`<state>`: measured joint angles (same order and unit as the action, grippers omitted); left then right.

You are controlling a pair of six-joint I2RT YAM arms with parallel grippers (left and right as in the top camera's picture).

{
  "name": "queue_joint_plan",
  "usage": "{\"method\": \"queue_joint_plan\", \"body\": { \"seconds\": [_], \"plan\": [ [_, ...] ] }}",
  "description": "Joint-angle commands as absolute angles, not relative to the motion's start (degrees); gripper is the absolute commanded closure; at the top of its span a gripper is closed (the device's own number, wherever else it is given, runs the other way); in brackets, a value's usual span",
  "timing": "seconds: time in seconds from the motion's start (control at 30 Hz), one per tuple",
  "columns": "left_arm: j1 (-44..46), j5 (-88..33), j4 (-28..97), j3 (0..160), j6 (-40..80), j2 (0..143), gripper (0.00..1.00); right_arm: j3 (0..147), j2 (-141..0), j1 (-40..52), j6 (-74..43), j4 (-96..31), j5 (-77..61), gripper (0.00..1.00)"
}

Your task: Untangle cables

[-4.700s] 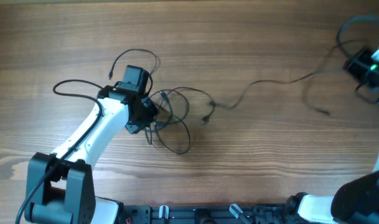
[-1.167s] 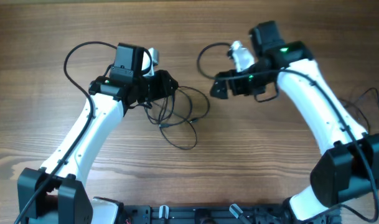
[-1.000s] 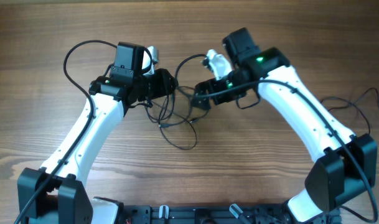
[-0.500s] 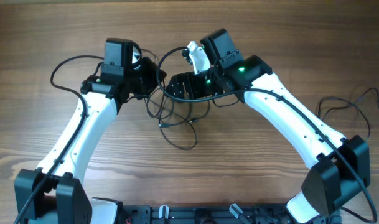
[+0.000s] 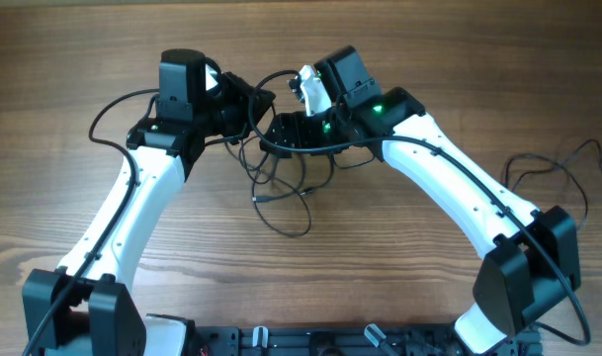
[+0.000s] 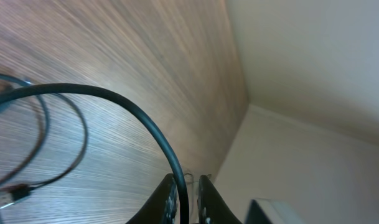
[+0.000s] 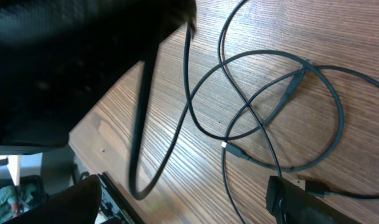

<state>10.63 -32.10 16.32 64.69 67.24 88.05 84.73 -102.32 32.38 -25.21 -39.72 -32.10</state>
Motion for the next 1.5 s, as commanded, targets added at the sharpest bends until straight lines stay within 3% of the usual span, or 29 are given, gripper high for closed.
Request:
{"method": "queue_joint_plan", "body": {
  "seconds": [0.0, 0.13, 0.43, 0.53, 0.67, 0.8, 0.93, 1.2, 1.47],
  "plan": [
    [10.3, -36.1, 13.9, 64.9, 71.4, 87.6, 0.86, 84.7, -103.7, 32.7, -25.7, -39.0, -33.3, 0.24],
    [10.2, -37.6, 13.7, 64.9, 71.7, 87.7, 0.87, 84.7, -103.7, 32.7, -27.0, -37.7, -32.5, 0.52],
    [10.1, -38.1, 14.3, 64.9, 71.2, 87.7, 0.87, 84.7, -103.7, 32.7, -31.7, -36.9, -27.8, 0.95],
    [9.8, -37.5, 16.4, 64.9, 69.2, 87.7, 0.87, 84.7, -103.7, 32.7, -31.7, -37.3, -25.3, 0.96],
    [9.2, -34.9, 24.5, 64.9, 57.9, 87.7, 0.77, 84.7, -103.7, 32.5, -31.7, -42.2, -14.0, 0.96],
    [9.1, -20.5, 41.5, 64.9, 48.7, 87.7, 0.71, 84.7, -103.6, 30.7, -31.3, -51.1, 3.0, 0.96],
    [9.1, -14.0, 48.4, 64.8, 44.0, 87.9, 0.71, 87.6, -102.3, 28.3, -17.6, -54.2, -8.2, 0.96],
    [9.3, -14.0, 48.9, 64.7, 42.4, 88.0, 0.71, 99.1, -93.9, 27.5, -15.2, -54.3, -8.5, 0.96],
    [9.5, -14.1, 48.7, 64.7, 42.4, 88.0, 0.74, 104.6, -87.4, 22.4, -19.7, -50.1, -17.6, 0.96]
  ]
}}
